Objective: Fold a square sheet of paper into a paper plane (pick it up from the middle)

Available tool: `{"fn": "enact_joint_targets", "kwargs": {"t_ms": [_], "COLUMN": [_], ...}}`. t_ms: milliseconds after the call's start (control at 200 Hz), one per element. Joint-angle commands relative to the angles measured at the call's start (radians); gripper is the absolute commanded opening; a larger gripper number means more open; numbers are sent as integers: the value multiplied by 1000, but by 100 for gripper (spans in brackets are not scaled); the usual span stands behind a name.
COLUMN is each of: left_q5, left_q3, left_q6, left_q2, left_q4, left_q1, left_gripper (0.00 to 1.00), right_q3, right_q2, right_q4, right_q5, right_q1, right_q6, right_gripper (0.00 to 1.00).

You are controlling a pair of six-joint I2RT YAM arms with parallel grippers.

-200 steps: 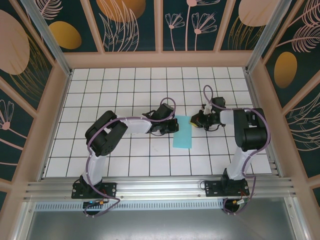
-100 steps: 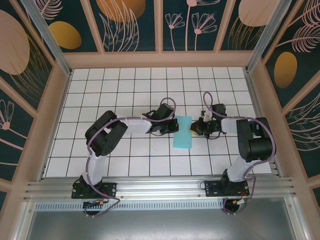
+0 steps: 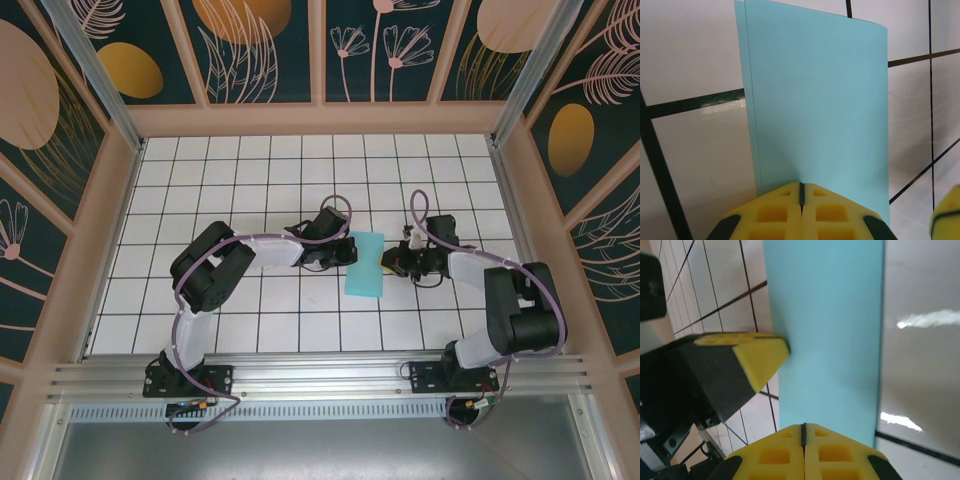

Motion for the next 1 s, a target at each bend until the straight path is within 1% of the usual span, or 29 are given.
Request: {"fn": "enact_joint_targets", "kwargs": {"t_ms": [0,120,235,380,510,575,646,876,996], "left_q5": [-28,-28,-29,-38,-39,-33,-32,-31,-32], "left_q3": [-21,-21,-24,-23,-29,-27,-23,-21,-22], "left_q6": [4,10,11,10,-1,-2,1,7,7], "left_q2": [22,22,22,21,13,15,16,17,13], "left_q4": [-111,-115,-116,-125,-116,-111,-113,-118,-121], "left_q1": [-4,-3,-3,-3,-3,-4,-4,-3,-3], "left_gripper": [0,0,0,0,0,0,0,0,0], "right_q3": [-57,-95,-95,-88,-122,-134,-148,-193,-186], "right_q2": [11,39,54,-44,-108,-107,-92,-28,-53], "right_q4": [12,30,2,-54,-17,-8,-10,7,-11], "right_q5": [-20,-3,10,10,-35,-42,-16,39,30], "right_q1": [19,21,20,22,39,61,78,78,77], "right_q6": [17,11,-9,-6,37,41,41,25,28], "right_gripper": [8,8,8,8,9,9,9,9,9]}}
